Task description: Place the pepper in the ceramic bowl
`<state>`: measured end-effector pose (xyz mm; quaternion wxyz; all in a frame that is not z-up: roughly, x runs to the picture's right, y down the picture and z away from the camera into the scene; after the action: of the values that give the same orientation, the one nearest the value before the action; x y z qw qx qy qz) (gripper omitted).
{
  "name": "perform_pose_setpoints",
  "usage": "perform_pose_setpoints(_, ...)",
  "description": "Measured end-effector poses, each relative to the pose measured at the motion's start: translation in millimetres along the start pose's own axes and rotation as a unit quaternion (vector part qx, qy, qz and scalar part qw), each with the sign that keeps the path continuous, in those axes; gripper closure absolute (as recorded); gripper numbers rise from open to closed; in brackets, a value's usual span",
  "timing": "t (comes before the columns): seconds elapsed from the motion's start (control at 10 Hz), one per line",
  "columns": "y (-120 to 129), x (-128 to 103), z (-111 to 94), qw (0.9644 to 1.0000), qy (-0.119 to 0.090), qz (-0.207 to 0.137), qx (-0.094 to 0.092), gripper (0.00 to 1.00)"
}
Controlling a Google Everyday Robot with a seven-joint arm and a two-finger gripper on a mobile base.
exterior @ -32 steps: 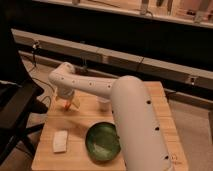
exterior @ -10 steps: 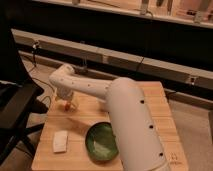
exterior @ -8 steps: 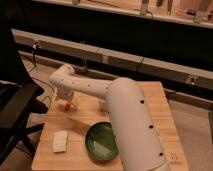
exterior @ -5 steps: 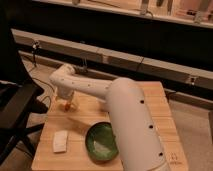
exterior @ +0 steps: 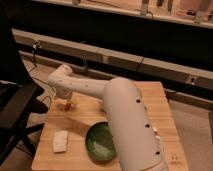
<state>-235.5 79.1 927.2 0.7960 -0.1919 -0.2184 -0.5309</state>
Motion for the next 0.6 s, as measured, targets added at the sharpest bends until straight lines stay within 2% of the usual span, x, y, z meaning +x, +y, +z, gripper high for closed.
perform_pose_setpoints(0.4, 0.4, 9.1, 11.1, 1.0, 0.007, -0.004, -0.004, 0.2)
perform_pose_setpoints(0.6, 0.1, 14.7, 17.3, 0.9997, 0.017, -0.003, -0.019, 0.2)
